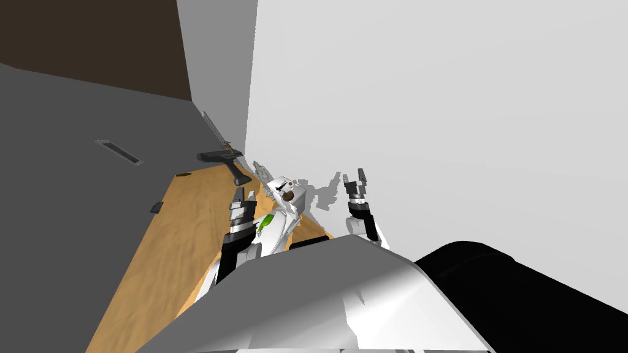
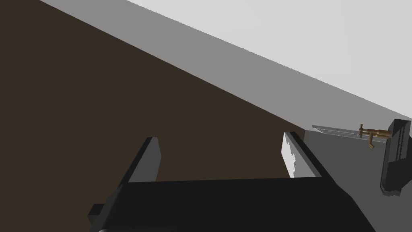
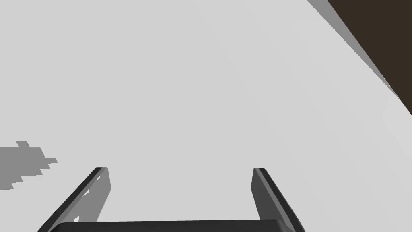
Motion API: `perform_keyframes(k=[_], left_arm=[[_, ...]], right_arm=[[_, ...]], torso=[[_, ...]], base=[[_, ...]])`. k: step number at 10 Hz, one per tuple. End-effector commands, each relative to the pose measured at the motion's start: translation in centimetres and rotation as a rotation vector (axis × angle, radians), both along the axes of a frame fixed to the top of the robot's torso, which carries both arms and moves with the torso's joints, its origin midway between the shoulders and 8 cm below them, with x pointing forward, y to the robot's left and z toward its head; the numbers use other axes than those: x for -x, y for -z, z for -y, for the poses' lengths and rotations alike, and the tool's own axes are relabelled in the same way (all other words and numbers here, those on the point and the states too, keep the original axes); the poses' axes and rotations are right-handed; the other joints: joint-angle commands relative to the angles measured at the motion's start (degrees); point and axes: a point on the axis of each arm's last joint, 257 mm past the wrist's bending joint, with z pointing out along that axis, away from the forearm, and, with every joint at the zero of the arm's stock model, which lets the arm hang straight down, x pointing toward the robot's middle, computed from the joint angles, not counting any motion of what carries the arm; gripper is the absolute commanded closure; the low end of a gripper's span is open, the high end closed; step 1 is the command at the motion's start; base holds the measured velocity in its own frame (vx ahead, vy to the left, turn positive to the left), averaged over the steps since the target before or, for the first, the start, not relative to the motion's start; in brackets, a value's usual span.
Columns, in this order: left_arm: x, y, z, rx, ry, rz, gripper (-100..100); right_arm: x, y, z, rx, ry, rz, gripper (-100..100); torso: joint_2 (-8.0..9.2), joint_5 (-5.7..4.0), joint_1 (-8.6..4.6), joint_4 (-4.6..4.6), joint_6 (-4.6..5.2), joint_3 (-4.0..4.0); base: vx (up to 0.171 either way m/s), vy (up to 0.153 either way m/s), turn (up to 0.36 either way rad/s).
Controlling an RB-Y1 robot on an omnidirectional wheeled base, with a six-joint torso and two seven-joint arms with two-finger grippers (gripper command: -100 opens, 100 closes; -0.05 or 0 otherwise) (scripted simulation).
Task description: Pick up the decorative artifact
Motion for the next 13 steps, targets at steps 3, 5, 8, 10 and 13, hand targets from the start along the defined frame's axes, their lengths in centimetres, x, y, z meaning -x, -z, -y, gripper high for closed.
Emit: perform_keyframes(k=[3, 5, 8, 10, 13], left_arm=[[-1.1, 2.0, 0.1, -0.070, 0.028, -0.056, -100], [-1.8, 3.5, -0.1, -0.095, 0.033, -0.092, -100], [-3.0, 6.0, -0.8, -0.119, 0.031, -0.152, -100], [-3.8, 7.9, -1.3, -0.128, 0.027, -0.193, -100], [-4.8, 10.5, -2.1, -0.132, 0.020, -0.250, -100]], right_arm=[[0.0, 0.0, 0.0, 0.000, 0.000, 0.000, 0], [0.0, 0.0, 0.0, 0.000, 0.000, 0.000, 0], [0.0, 0.0, 0.0, 0.000, 0.000, 0.000, 0], [0.0, 0.0, 0.0, 0.000, 0.000, 0.000, 0], [0.0, 0.0, 0.0, 0.000, 0.000, 0.000, 0]], torso=[[-0.05, 0.05, 0.22, -0.01, 0.00, -0.03], [-0.05, 0.07, 0.31, -0.01, 0.00, -0.03], [-0.02, 0.08, 0.36, -0.01, 0.00, -0.01], [-0.05, 0.08, 0.32, -0.01, 0.00, -0.03], [-0.01, 0.08, 0.35, 0.00, 0.00, -0.01]], base=[[0.013, 0.051, -0.012], [0.002, 0.081, -0.015], [0.003, 0.085, -0.020], [0.013, 0.076, -0.028], [0.001, 0.086, -0.025]])
